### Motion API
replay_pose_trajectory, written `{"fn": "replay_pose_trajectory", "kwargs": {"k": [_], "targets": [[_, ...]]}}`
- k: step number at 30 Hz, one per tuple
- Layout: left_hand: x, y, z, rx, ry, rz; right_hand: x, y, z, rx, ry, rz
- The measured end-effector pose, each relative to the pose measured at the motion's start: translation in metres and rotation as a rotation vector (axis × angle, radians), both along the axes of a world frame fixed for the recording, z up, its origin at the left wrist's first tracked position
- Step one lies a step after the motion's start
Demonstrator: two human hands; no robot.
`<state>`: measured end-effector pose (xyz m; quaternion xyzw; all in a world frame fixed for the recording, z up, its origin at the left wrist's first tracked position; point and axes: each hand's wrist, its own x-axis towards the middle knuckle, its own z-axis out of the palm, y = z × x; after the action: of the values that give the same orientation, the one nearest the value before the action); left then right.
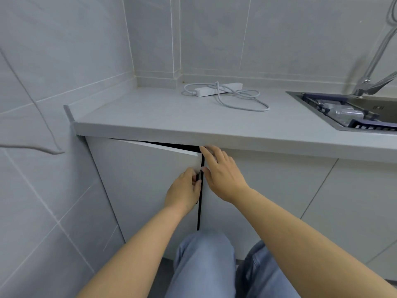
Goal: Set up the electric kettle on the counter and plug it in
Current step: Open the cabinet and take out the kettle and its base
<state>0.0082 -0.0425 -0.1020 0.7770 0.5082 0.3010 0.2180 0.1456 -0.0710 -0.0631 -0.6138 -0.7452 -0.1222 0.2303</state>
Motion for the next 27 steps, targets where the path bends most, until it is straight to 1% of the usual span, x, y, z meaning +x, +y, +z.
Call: {"fn": "replay_pose_trajectory", "kwargs": {"k": [4,7,8,10,12,13,15,16,17,19,20,21,24,27], "targets": [[-0.013,-0.010,-0.006,0.010,-0.025,-0.026,-0.016,-0.002,0.004,-0.090,0.031,0.095],[-0.019,-0.018,-0.009,0.010,-0.039,-0.023,-0.021,-0.002,0.001,-0.041,0.069,0.105],[-0.021,-0.020,-0.009,-0.016,-0.054,-0.019,-0.023,-0.002,0.000,-0.013,0.089,0.104],[-0.025,-0.022,-0.007,-0.128,-0.158,-0.010,-0.028,-0.004,-0.005,0.014,0.142,0.086],[-0.034,-0.021,-0.002,-0.252,-0.315,-0.001,-0.033,-0.007,-0.008,-0.002,0.206,0.063],[-0.039,-0.020,0.000,-0.283,-0.382,0.007,-0.035,-0.009,-0.009,-0.014,0.230,0.051],[-0.047,-0.016,0.010,-0.255,-0.490,0.061,-0.037,-0.010,-0.011,-0.027,0.260,0.031],[-0.050,-0.013,0.015,-0.180,-0.503,0.104,-0.039,-0.010,-0.011,-0.028,0.273,0.027],[-0.053,-0.010,0.020,-0.075,-0.479,0.146,-0.040,-0.011,-0.011,-0.027,0.291,0.025],[-0.054,-0.004,0.028,0.176,-0.375,0.188,-0.043,-0.014,-0.013,-0.018,0.327,0.023],[-0.055,-0.001,0.030,0.287,-0.306,0.184,-0.046,-0.016,-0.013,-0.012,0.339,0.029],[-0.055,0.002,0.031,0.356,-0.222,0.164,-0.049,-0.019,-0.015,-0.002,0.347,0.035],[-0.060,0.005,0.025,0.409,-0.011,0.073,-0.059,-0.027,-0.019,0.078,0.345,0.044],[-0.071,0.002,0.016,0.464,0.010,0.040,-0.068,-0.034,-0.025,0.185,0.306,0.040]]}}
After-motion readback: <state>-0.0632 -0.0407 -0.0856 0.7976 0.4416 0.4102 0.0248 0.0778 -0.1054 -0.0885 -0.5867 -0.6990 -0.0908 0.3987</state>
